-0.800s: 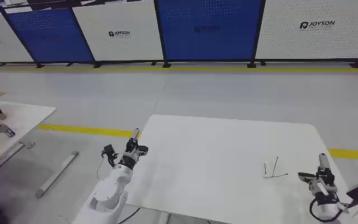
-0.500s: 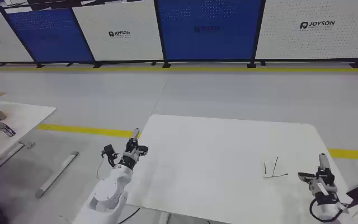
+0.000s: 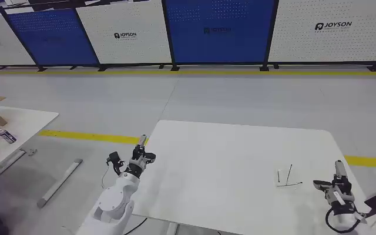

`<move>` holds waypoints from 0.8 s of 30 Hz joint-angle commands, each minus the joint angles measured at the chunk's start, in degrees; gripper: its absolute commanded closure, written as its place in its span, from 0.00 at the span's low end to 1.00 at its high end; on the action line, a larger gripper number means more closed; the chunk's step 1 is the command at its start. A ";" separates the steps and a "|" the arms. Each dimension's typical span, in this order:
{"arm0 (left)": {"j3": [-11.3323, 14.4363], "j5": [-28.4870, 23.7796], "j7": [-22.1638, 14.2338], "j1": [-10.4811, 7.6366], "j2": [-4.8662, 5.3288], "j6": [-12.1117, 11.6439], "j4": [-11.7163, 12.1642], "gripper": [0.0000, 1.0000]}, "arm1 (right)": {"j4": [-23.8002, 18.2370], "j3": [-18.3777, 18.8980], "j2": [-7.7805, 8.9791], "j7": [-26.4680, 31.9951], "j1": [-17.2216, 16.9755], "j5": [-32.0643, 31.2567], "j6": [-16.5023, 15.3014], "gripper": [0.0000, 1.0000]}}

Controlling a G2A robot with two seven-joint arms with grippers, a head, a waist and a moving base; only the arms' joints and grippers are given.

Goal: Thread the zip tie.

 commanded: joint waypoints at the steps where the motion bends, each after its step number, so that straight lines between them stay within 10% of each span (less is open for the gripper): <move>1: 0.00 0.00 0.00 0.00 0.00 0.00 0.00 0.00 | -0.19 1.77 0.36 5.76 -0.51 -1.62 -0.96 0.00; 10: 0.00 0.00 0.00 0.00 0.00 0.00 0.00 0.00 | 1.59 8.56 2.75 34.42 0.97 -7.67 0.47 0.00; 24: 0.00 0.00 0.00 0.00 0.00 0.00 0.00 0.00 | 2.74 9.05 2.76 33.64 1.61 -7.02 1.25 0.00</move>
